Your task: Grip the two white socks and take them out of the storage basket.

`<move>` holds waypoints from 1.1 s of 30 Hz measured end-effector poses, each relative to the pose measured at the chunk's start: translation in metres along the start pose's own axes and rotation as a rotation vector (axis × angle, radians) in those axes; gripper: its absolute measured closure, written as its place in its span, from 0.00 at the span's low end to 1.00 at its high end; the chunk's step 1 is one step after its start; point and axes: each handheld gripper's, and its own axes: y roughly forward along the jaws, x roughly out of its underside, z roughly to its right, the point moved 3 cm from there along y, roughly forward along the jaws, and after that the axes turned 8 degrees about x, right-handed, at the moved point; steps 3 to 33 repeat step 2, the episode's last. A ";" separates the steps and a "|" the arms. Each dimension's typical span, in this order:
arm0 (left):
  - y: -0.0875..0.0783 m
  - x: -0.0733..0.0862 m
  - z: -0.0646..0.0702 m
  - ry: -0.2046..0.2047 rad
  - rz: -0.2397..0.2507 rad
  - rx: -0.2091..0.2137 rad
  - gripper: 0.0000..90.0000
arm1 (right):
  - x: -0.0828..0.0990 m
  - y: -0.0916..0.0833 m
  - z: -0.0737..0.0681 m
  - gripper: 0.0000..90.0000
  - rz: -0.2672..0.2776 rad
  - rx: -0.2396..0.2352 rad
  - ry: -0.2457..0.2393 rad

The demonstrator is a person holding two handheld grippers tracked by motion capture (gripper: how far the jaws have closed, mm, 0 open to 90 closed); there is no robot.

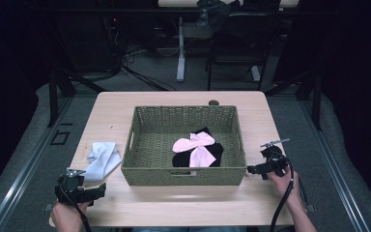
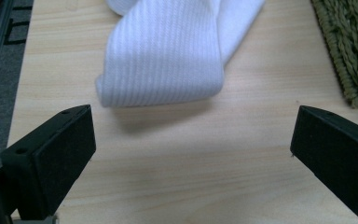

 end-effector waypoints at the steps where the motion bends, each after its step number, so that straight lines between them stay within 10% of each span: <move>1: 0.000 0.000 0.000 0.010 -0.010 0.002 0.00 | 0.000 0.000 0.000 0.06 0.001 0.000 0.000; 33: 0.000 0.000 0.000 0.013 -0.010 -0.003 0.00 | 0.000 0.000 0.000 0.06 0.003 0.001 -0.001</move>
